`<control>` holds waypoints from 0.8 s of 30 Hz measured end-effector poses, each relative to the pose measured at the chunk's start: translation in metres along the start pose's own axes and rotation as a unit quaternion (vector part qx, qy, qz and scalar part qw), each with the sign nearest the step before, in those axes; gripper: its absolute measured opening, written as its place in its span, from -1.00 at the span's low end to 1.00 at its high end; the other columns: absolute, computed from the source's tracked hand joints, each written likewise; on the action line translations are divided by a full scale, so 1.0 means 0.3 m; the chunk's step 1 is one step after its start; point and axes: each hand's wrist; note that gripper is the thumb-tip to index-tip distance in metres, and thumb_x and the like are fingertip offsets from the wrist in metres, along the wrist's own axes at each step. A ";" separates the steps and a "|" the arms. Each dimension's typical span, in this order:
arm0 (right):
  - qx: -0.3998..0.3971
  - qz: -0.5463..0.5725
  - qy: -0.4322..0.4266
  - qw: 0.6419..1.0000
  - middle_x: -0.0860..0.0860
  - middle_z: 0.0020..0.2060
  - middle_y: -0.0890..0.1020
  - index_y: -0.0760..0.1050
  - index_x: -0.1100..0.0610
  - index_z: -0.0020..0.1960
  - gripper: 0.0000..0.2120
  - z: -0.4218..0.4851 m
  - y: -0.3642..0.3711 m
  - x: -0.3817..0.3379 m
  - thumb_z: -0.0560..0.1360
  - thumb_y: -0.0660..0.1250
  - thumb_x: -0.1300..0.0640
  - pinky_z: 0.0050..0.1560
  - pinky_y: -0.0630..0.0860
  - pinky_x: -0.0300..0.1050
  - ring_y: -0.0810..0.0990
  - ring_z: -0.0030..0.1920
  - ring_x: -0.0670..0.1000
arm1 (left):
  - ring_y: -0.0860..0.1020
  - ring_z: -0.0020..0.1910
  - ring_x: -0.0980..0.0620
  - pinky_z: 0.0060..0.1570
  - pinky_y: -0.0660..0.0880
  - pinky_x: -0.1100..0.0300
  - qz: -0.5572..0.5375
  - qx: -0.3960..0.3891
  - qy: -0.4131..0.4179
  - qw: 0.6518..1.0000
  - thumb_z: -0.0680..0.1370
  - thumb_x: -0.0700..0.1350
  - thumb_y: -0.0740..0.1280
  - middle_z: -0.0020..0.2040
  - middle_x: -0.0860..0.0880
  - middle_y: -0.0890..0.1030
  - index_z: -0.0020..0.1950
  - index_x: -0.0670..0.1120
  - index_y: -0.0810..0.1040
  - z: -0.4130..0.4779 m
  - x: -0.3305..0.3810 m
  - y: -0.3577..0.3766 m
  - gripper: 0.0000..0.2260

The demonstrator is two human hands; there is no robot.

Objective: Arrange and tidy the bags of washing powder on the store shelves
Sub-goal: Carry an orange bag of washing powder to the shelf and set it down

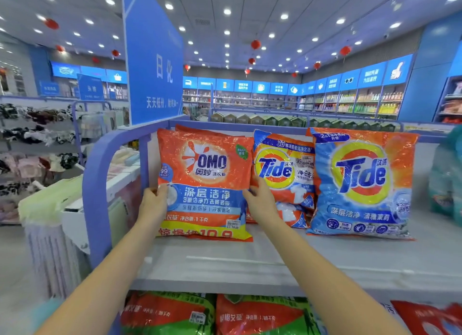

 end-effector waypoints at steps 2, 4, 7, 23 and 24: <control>0.014 -0.058 -0.042 0.997 -0.04 0.04 0.53 0.36 0.16 0.31 -0.70 -0.035 -0.051 -0.010 0.59 0.20 0.25 -0.13 0.49 -0.35 0.54 0.01 -0.13 | 0.54 0.05 -0.17 -0.02 0.48 0.04 0.009 -0.010 0.029 1.000 0.60 0.00 0.21 0.21 -0.20 0.53 0.32 -0.20 0.35 -0.018 0.002 -0.013 -0.63; 0.028 -0.126 -0.071 0.989 -0.04 0.06 0.53 0.39 0.17 0.30 -0.69 -0.066 -0.106 -0.013 0.57 0.21 0.28 -0.04 0.43 -0.36 0.50 0.07 -0.10 | 0.53 -0.01 -0.09 -0.13 0.47 0.08 0.007 -0.018 0.051 0.998 0.59 -0.04 0.24 0.19 -0.13 0.52 0.35 -0.17 0.32 -0.053 0.010 -0.026 -0.62; 0.045 -0.220 -0.111 0.968 -0.01 0.13 0.58 0.46 0.16 0.26 -0.71 -0.088 -0.194 0.006 0.55 0.26 0.25 0.06 0.42 -0.30 0.51 0.11 -0.09 | 0.50 0.15 -0.08 -0.02 0.47 0.05 0.035 -0.010 0.113 0.993 0.57 -0.05 0.29 0.28 -0.10 0.46 0.41 -0.11 0.29 -0.110 0.001 -0.041 -0.56; -0.022 -0.657 -0.177 0.732 0.19 0.40 0.37 0.14 -0.01 0.50 -0.03 0.171 -0.353 0.102 0.23 0.54 -0.16 0.04 0.57 0.19 0.44 0.32 0.26 | 0.49 0.30 -0.14 0.25 0.37 -0.13 0.441 -0.127 0.449 0.766 0.44 0.19 0.07 0.33 -0.11 0.50 0.34 -0.03 0.48 -0.322 0.014 0.219 -0.44; -0.022 -0.656 -0.182 0.732 0.17 0.29 0.51 0.24 0.00 0.44 0.01 0.167 -0.365 0.102 0.10 0.62 -0.13 -0.16 0.63 0.10 0.57 0.19 0.22 | 0.37 0.41 -0.12 0.36 0.24 -0.07 0.462 -0.145 0.444 0.753 0.47 0.21 0.03 0.43 -0.10 0.38 0.42 -0.01 0.38 -0.325 0.026 0.239 -0.41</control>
Point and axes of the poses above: each hand's wrist, its own z-axis towards the middle knuckle, its own y-axis out of the palm, x = y × z
